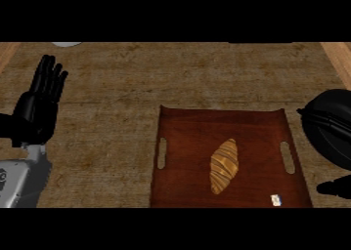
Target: Pick the croissant from the tray and place it in the pot
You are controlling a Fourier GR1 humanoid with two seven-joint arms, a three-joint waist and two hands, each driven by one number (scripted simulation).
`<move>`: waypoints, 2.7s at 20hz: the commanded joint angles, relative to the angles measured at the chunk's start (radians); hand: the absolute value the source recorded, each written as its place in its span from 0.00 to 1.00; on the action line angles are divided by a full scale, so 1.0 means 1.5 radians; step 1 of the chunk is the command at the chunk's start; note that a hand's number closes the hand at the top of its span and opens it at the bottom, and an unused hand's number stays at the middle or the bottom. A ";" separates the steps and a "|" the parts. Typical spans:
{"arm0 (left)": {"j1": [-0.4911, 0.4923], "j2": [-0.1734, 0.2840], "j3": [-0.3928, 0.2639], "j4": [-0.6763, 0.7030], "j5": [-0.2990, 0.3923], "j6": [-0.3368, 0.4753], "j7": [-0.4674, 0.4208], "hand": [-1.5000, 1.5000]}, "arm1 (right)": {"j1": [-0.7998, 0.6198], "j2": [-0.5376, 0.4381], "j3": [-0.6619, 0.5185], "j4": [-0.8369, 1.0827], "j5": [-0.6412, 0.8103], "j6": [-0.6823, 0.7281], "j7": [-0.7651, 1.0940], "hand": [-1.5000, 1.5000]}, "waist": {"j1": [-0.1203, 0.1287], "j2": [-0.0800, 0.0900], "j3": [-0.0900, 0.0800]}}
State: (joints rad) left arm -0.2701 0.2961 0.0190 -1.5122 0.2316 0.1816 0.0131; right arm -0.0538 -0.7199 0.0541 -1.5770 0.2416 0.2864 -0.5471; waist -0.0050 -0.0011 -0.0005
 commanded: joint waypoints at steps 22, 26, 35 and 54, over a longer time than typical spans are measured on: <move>0.030 -0.024 0.043 -0.019 -0.021 -0.053 0.000 0.50 | -0.003 0.186 0.186 -0.083 0.285 0.064 0.283 0.00 | 0.004 0.001 0.000; -0.022 -0.051 0.024 -0.032 -0.058 0.004 0.062 0.50 | -0.027 0.239 0.199 -0.071 0.313 0.051 0.290 0.00 | 0.004 0.000 0.000; 0.004 -0.063 0.035 -0.031 -0.068 -0.027 0.024 0.50 | -0.060 0.283 0.184 0.000 0.405 0.036 0.311 0.00 | 0.005 0.001 0.000; -0.006 -0.060 0.061 -0.037 -0.077 -0.057 0.031 0.50 | -0.085 0.403 0.229 0.181 0.503 -0.049 0.213 1.00 | 0.006 0.001 0.001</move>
State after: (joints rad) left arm -0.2763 0.1977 0.1110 -1.5397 0.1236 0.0962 0.0425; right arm -0.1837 -0.1555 0.3562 -1.3798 0.9785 0.2505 -0.1733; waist 0.0002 -0.0075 -0.0105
